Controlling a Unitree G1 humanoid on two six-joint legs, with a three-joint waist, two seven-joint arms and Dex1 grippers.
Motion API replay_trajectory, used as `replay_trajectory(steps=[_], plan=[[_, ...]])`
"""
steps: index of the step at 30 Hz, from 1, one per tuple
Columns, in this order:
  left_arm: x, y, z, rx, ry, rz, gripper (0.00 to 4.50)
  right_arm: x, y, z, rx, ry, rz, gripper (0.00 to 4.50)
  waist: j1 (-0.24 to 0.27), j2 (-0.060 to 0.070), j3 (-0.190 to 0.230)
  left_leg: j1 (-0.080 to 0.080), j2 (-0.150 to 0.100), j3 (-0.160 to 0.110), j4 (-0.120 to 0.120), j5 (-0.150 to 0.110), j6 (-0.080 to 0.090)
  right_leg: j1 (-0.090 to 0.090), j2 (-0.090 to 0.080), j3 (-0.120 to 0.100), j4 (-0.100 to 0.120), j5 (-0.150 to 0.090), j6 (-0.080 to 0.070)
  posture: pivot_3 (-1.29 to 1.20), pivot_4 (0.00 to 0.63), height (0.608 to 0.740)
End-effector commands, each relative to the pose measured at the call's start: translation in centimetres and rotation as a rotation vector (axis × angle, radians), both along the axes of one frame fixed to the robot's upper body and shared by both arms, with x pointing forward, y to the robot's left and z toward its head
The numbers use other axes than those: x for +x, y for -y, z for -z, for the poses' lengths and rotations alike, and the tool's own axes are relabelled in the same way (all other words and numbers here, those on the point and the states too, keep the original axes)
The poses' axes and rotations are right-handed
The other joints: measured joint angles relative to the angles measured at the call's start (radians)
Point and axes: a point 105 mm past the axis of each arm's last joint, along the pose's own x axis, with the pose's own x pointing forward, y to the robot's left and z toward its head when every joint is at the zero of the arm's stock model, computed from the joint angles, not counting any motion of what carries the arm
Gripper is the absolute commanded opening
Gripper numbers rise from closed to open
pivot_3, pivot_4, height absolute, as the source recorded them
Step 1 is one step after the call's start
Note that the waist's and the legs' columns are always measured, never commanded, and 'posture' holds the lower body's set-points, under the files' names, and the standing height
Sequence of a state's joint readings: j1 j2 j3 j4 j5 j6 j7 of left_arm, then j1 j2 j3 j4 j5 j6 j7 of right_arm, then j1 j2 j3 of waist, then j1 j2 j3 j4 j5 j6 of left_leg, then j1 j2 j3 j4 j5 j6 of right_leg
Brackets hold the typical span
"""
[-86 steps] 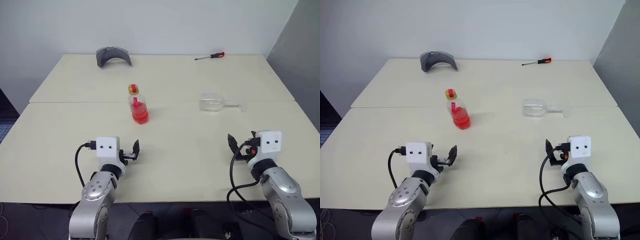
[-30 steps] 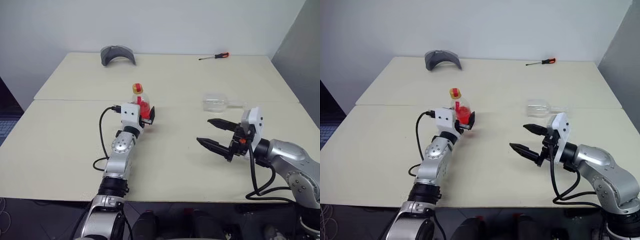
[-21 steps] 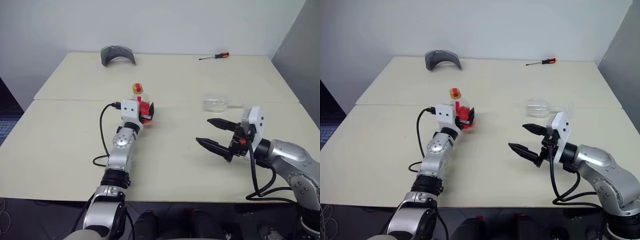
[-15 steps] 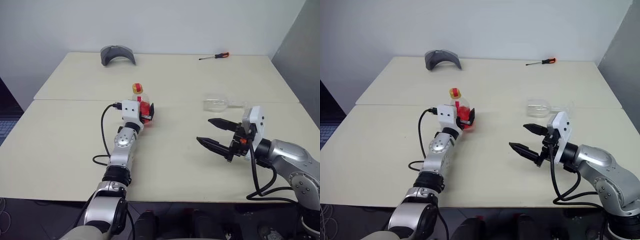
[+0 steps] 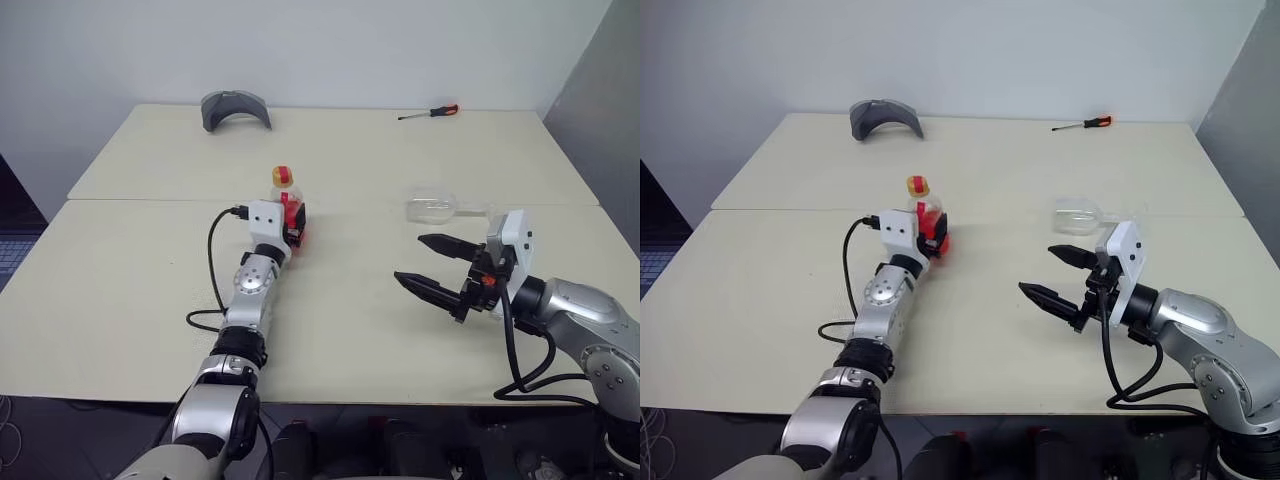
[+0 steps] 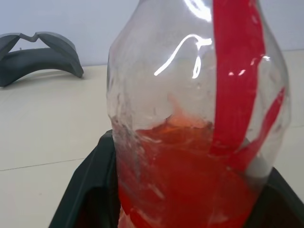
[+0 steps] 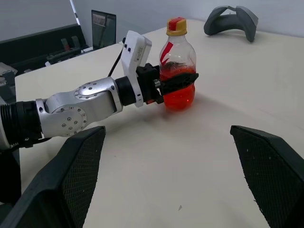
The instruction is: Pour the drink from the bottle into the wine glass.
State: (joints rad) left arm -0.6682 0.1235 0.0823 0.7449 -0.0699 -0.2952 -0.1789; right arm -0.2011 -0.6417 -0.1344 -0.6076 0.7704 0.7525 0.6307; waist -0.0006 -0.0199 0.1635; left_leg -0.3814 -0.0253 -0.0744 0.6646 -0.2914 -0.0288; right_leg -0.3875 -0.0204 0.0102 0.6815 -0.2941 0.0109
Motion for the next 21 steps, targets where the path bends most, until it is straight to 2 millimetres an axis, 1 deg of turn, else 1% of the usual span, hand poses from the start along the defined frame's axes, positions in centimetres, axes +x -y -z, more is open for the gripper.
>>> replay_trajectory(steps=[1,3,6,8,11,14,18,21], plan=[[0.1,0.5,-2.4,-0.001,0.088,0.020,2.07,-0.3,-0.2,-1.2,0.008,0.051,-0.020,4.50,0.000,0.000,0.000,0.000,0.000,0.000,0.000,0.000,0.000,0.000,0.000,0.000,0.000,0.000,0.000,0.00,0.150,0.740],[-0.1,0.8,-2.7,0.018,0.092,0.050,2.03,0.3,-0.3,-1.4,0.006,0.059,0.003,4.50,0.000,0.000,0.000,0.000,0.000,0.000,0.000,0.000,0.000,0.000,0.000,0.000,0.000,0.000,0.000,0.00,0.150,0.740],[-0.7,1.6,-3.6,0.026,0.085,0.144,2.03,2.3,-0.9,-2.4,-0.025,0.099,0.054,4.50,-0.007,0.000,0.000,0.000,0.000,0.001,0.000,0.000,0.000,-0.001,0.000,0.001,0.001,0.000,0.000,0.00,0.150,0.740],[-1.4,2.4,-4.2,0.056,0.078,0.225,2.03,3.6,-1.5,-3.4,-0.061,0.162,0.083,4.50,-0.006,0.000,0.000,0.000,0.000,0.000,0.000,0.001,-0.002,-0.001,0.000,0.000,0.001,0.000,-0.001,0.00,0.150,0.740],[-2.4,3.1,-5.1,0.076,0.053,0.341,2.03,5.4,-2.8,-5.2,-0.022,0.172,0.086,4.50,-0.010,0.000,0.000,-0.001,0.000,0.000,0.000,0.002,-0.004,-0.002,0.000,0.001,0.001,0.000,-0.001,0.00,0.150,0.740],[-3.4,3.6,-6.4,0.119,0.031,0.479,2.02,7.1,-4.4,-6.7,0.020,0.184,0.086,4.50,-0.017,0.000,0.000,-0.001,0.000,0.001,0.000,0.003,-0.004,-0.002,0.000,0.001,0.001,0.001,-0.001,0.00,0.150,0.740],[-4.2,4.3,-7.1,0.149,0.006,0.599,1.99,8.2,-5.9,-7.9,0.073,0.178,0.073,4.50,-0.020,0.000,0.000,-0.001,0.000,-0.001,0.000,0.003,-0.004,-0.002,0.000,0.000,0.001,0.001,-0.001,0.00,0.150,0.740],[-4.7,4.8,-6.9,0.185,-0.002,0.665,1.99,8.6,-6.9,-8.2,0.101,0.170,0.054,4.50,-0.022,0.000,0.000,-0.002,0.000,0.000,0.000,0.002,-0.004,-0.002,-0.001,0.001,0.000,0.001,-0.001,0.00,0.150,0.740]])
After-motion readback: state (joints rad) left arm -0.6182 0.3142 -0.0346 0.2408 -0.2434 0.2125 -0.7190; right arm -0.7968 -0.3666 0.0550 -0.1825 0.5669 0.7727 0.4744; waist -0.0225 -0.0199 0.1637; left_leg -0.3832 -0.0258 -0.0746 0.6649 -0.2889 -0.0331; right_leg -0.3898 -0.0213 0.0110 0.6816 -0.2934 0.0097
